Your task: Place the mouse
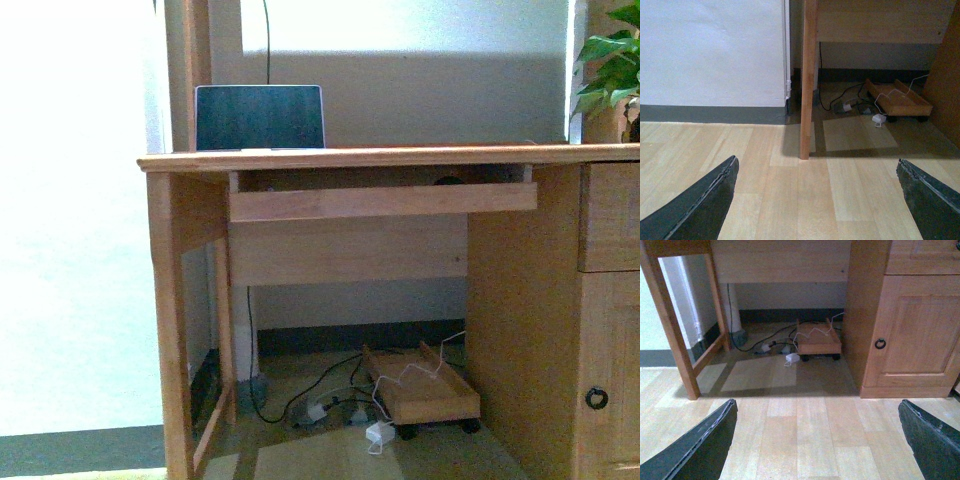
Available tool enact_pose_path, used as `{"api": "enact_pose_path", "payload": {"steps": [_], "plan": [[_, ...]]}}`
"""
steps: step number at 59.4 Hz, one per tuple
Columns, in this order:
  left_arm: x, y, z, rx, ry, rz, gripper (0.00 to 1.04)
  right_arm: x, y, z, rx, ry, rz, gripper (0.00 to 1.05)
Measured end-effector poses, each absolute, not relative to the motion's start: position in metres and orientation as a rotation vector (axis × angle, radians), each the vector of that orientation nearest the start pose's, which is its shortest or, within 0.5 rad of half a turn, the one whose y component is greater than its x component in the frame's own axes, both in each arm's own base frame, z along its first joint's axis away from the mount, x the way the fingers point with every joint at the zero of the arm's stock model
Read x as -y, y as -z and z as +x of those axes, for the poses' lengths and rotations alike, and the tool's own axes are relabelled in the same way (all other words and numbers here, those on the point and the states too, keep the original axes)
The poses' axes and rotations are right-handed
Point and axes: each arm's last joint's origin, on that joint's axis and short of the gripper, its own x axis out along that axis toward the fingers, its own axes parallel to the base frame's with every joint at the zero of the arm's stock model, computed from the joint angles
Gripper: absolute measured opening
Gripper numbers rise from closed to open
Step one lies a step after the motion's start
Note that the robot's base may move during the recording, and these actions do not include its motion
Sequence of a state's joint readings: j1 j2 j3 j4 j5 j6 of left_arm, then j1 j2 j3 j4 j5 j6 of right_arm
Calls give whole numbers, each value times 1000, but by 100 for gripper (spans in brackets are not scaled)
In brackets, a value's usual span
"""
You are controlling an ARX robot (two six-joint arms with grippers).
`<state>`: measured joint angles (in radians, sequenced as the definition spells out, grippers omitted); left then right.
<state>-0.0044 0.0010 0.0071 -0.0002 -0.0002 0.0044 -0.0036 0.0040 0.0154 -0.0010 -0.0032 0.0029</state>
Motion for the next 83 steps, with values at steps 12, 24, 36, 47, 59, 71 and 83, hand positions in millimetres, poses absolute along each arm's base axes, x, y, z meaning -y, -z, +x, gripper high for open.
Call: {"api": "enact_pose_path", "payload": {"steps": [12,24,36,47,59,71,83], "plan": [[0,-166,97,6,4,4,97,0,-168,97,10,0,3,97],[0,-166,97,6,4,4,97,0,-168,97,11,0,3,97],[0,-166,97,6,5,4,97,0,-168,97,11,1,3,97],[0,-166,97,5,5,4,97,0,-168,97,10,0,3,97],[0,-166,97,6,4,4,97,0,-168,97,11,0,3,97],[0,-166,97,6,4,4,97,0,-168,97,11,2,3,97],[0,-166,97,6,4,4,97,0,-168,97,10,3,3,97]]}}
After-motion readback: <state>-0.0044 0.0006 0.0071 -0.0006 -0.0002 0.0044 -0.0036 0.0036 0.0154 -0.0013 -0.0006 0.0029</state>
